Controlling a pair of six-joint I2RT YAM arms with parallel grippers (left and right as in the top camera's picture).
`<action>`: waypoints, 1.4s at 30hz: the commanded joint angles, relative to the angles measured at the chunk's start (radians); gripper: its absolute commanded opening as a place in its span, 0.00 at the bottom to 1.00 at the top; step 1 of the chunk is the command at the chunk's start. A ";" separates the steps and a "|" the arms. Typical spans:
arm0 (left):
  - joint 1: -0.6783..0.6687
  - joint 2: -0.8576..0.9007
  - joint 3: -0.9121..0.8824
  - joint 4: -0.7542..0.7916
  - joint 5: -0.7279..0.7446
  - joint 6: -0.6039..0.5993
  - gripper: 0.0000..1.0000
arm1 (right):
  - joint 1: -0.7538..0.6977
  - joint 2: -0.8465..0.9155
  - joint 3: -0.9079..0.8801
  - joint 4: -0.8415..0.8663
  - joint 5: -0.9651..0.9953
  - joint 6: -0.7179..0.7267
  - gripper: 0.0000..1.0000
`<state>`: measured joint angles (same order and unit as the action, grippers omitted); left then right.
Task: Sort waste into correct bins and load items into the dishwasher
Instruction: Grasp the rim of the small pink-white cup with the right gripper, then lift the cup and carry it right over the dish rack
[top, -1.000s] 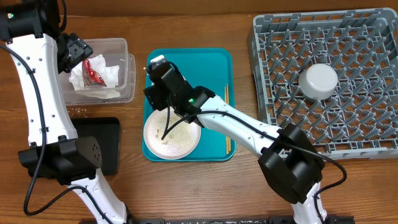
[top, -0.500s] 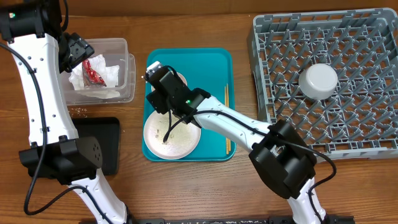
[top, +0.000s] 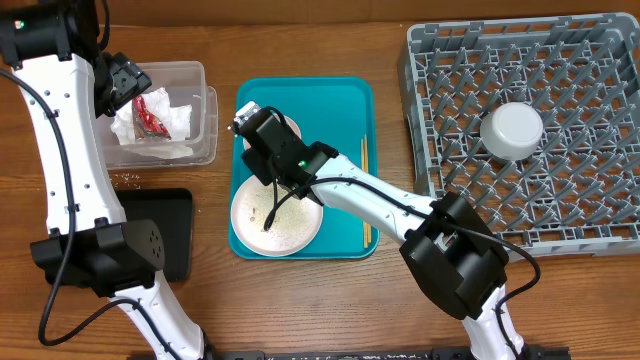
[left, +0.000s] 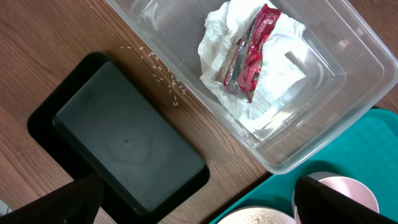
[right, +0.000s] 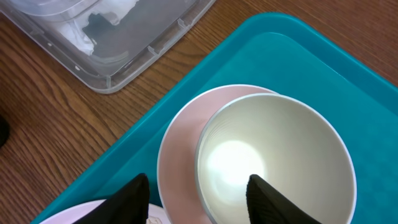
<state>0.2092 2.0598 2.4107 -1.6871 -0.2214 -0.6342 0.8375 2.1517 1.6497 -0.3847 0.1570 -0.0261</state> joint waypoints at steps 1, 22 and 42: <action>-0.007 -0.009 -0.002 -0.002 -0.014 -0.017 1.00 | 0.000 0.005 0.006 0.005 0.000 -0.008 0.49; -0.007 -0.010 -0.002 -0.002 -0.014 -0.017 1.00 | -0.003 0.040 0.006 0.012 0.000 -0.008 0.40; -0.007 -0.010 -0.002 -0.002 -0.014 -0.017 1.00 | -0.007 0.034 0.048 0.011 0.011 0.061 0.04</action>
<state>0.2092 2.0598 2.4107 -1.6871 -0.2214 -0.6342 0.8375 2.1845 1.6508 -0.3676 0.1593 -0.0051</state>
